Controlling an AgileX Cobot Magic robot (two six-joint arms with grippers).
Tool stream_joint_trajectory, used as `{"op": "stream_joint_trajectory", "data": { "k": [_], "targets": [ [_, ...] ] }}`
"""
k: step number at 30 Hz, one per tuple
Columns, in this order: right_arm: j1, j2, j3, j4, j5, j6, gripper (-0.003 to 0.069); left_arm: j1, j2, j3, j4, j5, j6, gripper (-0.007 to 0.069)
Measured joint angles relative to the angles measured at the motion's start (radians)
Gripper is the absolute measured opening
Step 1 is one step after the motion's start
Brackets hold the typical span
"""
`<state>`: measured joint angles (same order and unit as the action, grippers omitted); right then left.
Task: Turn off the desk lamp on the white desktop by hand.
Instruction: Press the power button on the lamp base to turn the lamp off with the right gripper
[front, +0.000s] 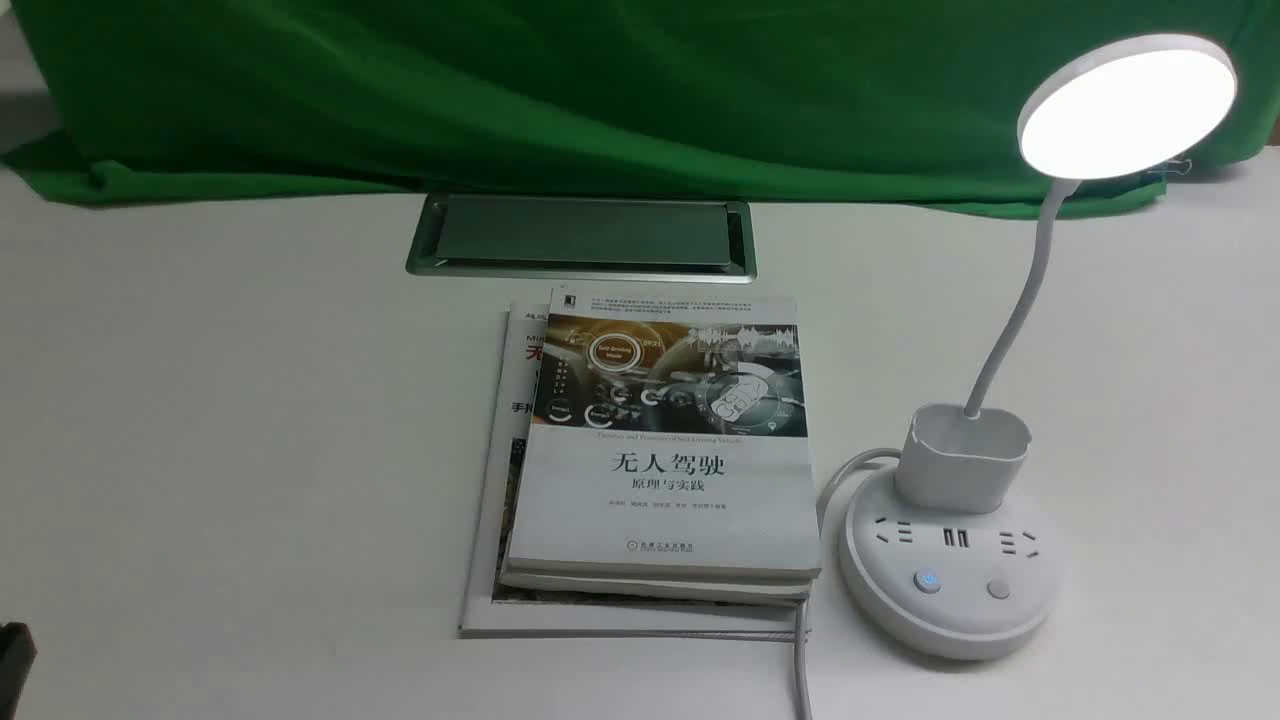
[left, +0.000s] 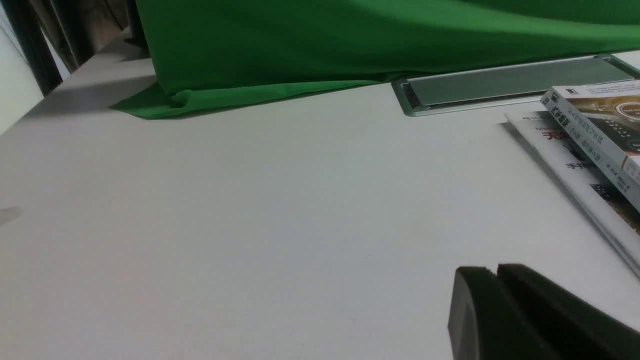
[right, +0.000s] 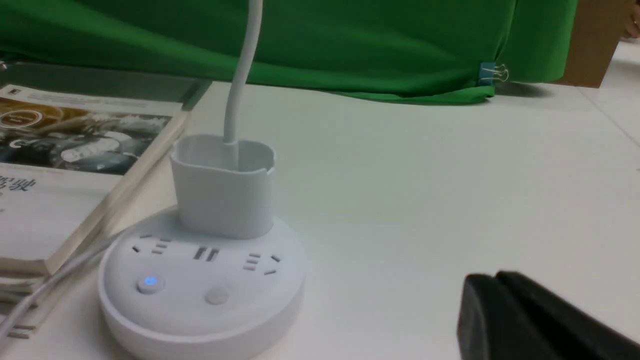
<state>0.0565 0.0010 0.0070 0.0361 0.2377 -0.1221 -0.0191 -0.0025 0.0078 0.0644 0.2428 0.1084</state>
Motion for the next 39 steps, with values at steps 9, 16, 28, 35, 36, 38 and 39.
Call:
{"op": "stream_joint_trajectory", "data": {
  "k": [9, 16, 28, 35, 36, 38, 39],
  "targets": [
    [0.000, 0.000, 0.000, 0.000, 0.000, 0.000, 0.0055, 0.000, 0.000, 0.000, 0.000, 0.000, -0.001, 0.0020],
    [0.000, 0.000, 0.000, 0.000, 0.000, 0.000, 0.0055, 0.000, 0.000, 0.000, 0.000, 0.000, -0.001, 0.0020],
    [0.000, 0.000, 0.000, 0.000, -0.006, 0.000, 0.0055, 0.000, 0.000, 0.000, 0.000, 0.000, -0.001, 0.0020],
    [0.000, 0.000, 0.000, 0.077, -0.101, 0.224, 0.0055, 0.000, 0.000, 0.000, 0.000, 0.000, -0.001, 0.0020],
    [0.000, 0.000, 0.000, 0.087, -0.137, 0.286, 0.0055, 0.000, 0.000, 0.000, 0.000, 0.000, -0.001, 0.0020],
    [0.000, 0.000, 0.000, 0.103, -0.203, 0.437, 0.0055, 0.000, 0.000, 0.000, 0.000, 0.000, -0.001, 0.0020],
    [0.000, 0.000, 0.000, 0.106, -0.231, 0.500, 0.0055, 0.000, 0.000, 0.000, 0.000, 0.000, -0.001, 0.0020]
  ]
}}
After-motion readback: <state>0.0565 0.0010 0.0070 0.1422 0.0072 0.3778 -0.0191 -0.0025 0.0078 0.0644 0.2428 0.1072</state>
